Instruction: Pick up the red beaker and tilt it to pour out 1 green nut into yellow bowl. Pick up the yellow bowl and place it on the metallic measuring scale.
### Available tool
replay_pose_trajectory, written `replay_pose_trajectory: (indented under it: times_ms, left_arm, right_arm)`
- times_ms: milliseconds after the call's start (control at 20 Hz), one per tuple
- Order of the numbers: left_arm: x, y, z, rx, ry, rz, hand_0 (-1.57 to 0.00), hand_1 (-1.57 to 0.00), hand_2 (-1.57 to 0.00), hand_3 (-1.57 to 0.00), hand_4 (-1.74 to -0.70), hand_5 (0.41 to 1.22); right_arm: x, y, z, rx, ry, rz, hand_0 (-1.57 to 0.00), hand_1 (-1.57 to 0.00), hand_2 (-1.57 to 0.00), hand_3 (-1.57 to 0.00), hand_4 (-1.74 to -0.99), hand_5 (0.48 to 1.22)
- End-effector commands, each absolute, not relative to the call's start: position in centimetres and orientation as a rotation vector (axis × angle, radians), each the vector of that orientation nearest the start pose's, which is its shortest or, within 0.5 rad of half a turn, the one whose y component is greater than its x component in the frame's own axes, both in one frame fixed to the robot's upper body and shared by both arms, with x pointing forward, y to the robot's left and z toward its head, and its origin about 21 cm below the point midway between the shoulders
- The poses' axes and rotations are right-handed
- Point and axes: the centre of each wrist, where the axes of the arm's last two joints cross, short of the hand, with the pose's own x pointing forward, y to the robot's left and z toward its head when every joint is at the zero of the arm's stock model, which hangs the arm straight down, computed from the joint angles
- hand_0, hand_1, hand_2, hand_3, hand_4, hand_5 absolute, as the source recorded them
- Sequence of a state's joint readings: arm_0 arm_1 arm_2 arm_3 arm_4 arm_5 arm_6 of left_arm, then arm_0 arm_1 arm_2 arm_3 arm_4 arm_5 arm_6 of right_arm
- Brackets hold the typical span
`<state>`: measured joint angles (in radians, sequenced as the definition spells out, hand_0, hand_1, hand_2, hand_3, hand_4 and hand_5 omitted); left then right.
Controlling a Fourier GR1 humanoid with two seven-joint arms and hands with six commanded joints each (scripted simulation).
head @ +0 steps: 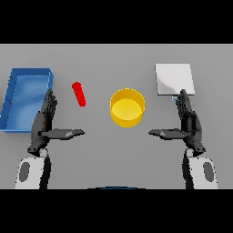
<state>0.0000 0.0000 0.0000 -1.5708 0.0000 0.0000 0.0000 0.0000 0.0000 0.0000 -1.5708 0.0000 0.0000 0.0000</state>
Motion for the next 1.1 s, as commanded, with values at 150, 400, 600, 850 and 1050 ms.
replay_pose_trajectory:
  times_ms: [150, 400, 600, 850, 1050]
  left_arm:
    - [25.3, 22.3, -0.2, -0.003, -1.566, -0.001, 0.0, 0.0, 0.0, 0.0, -1.2, 0.652]
    - [23.9, 21.9, 0.9, 0.07, -1.597, -0.164, 0.0, 0.0, 0.0, 0.0, -1.21, 0.65]
    - [23.4, 21.5, 1.7, 0.083, -1.579, -0.21, 0.0, 0.0, 0.0, 0.0, -1.23, 0.661]
    - [25.3, 20.9, 1.0, 0.054, -1.533, -0.236, 0.0, 0.0, 0.0, 0.0, -1.3, 0.702]
    - [27.3, 20.2, -0.1, 0.046, -1.523, -0.267, 0.0, 0.0, 0.0, 0.0, -1.38, 0.738]
  right_arm:
    - [25.0, -23.2, -0.2, -0.002, -1.568, -0.001, 0.0, 0.0, 0.0, 0.0, -1.245, 0.681]
    - [23.0, -23.7, 0.3, -0.193, -1.698, 0.247, 0.0, 0.0, 0.0, 0.0, -1.239, 0.679]
    - [22.4, -23.3, 0.8, -0.214, -1.698, 0.296, 0.0, 0.0, 0.0, 0.0, -1.241, 0.68]
    - [22.1, -23.6, 0.9, -0.152, -1.702, 0.265, 0.0, 0.0, 0.0, 0.0, -1.275, 0.68]
    - [22.3, -23.3, 1.0, -0.133, -1.708, 0.252, 0.0, 0.0, 0.0, 0.0, -1.304, 0.678]
